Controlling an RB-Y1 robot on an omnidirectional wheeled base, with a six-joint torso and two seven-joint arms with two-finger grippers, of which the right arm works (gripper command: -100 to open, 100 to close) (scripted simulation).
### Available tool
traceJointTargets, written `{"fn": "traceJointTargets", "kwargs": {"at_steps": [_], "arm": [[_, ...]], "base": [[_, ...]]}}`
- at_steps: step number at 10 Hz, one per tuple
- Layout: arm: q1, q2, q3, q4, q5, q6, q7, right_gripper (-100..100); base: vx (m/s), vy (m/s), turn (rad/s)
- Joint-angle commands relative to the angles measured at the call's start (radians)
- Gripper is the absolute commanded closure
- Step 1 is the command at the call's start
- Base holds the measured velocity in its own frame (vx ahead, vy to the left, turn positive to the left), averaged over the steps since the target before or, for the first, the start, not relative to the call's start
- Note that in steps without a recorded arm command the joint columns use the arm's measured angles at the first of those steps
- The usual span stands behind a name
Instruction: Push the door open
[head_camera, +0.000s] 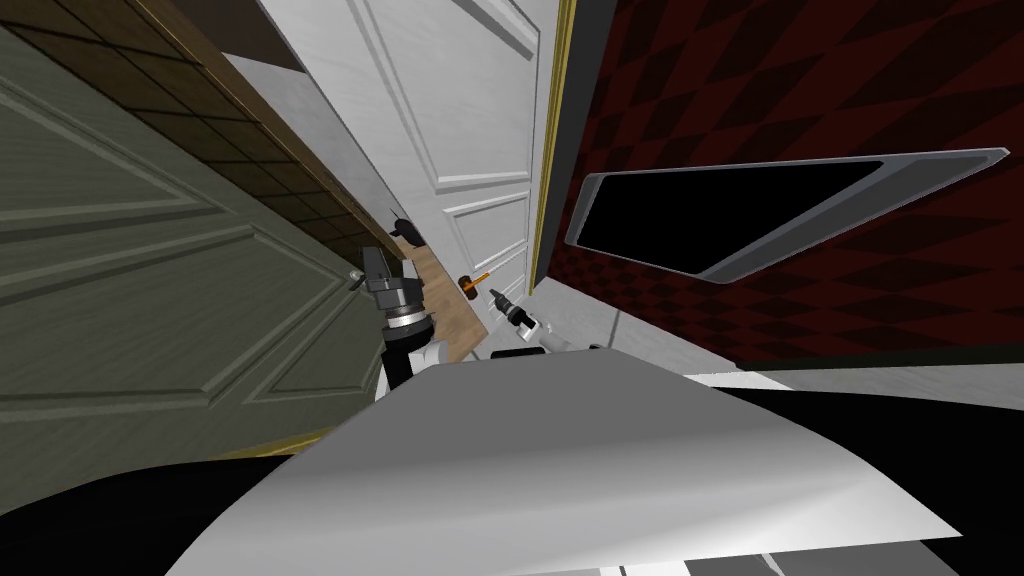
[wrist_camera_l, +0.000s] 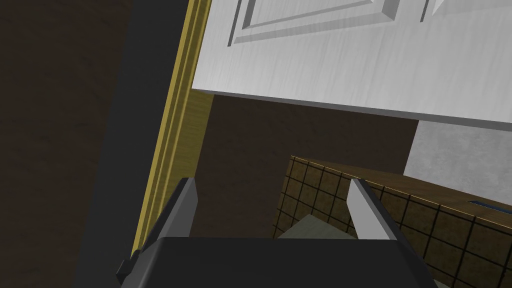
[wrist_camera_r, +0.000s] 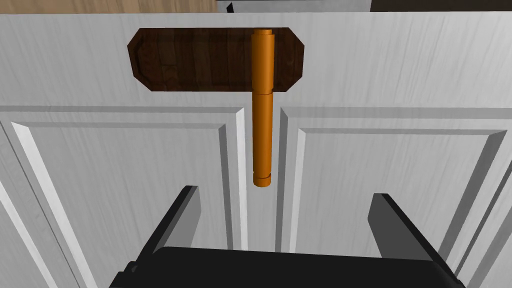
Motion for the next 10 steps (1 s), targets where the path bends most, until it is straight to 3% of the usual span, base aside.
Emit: {"fn": "traceJointTargets", "kwargs": {"at_steps": [1, 5, 10], "arm": [[-0.018, 0.003, 0.015, 0.031, -0.001, -0.001, -0.007, -100], [-0.026, 0.002, 0.010, 0.048, 0.000, -0.003, -0.006, -100], [-0.032, 0.019, -0.010, 0.072, 0.003, -0.007, 0.001, -100]], "base": [[0.139, 0.074, -0.073], [0.110, 0.075, -0.002], [0.155, 0.145, 0.034]]}}
